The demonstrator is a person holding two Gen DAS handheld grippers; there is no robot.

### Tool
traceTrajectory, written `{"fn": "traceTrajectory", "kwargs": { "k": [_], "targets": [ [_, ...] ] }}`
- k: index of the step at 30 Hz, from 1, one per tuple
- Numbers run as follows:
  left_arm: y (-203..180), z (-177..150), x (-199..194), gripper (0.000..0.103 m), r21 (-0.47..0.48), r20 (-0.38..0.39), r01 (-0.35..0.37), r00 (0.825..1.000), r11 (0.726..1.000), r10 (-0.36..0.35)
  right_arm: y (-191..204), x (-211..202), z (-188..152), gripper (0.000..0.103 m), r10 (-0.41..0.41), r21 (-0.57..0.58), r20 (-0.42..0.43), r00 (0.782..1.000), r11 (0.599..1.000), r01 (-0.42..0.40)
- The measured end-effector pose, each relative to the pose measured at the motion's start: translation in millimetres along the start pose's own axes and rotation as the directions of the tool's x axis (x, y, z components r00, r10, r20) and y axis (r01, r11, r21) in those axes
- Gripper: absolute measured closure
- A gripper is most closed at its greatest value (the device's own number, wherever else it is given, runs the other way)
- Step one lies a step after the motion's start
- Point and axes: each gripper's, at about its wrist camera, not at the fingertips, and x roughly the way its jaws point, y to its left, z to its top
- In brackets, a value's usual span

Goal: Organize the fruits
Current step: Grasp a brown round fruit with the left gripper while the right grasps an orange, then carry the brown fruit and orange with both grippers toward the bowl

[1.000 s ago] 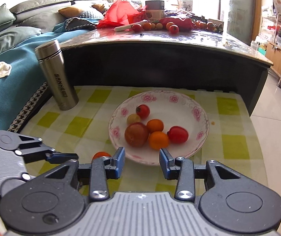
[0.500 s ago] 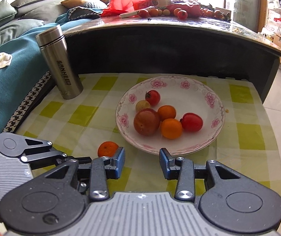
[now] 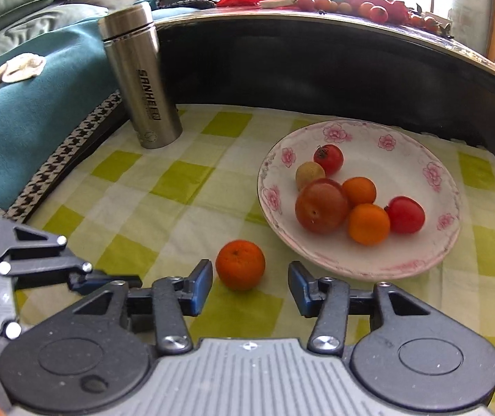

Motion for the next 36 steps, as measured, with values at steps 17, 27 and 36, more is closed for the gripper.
{"fn": "traceTrajectory", "kwargs": {
  "k": [17, 27, 36],
  "targets": [
    [-13, -1, -11, 0.070, 0.002, 0.031, 0.072, 0.997, 0.997, -0.072, -7, -35, -31, 0.064, -0.126, -0.005, -0.094, 0.988, 0.992, 0.126],
    [-53, -10, -13, 0.067, 0.093, 0.059, 0.101, 0.993, 0.991, -0.106, -11, -67, -86, 0.064, -0.177, 0.007, -0.135, 0.975, 0.984, 0.180],
    [-57, -14, -13, 0.059, 0.067, 0.049, 0.057, 0.997, 0.996, -0.060, -16, -66, -86, 0.060, -0.135, 0.001, -0.115, 0.984, 0.991, 0.136]
  ]
}}
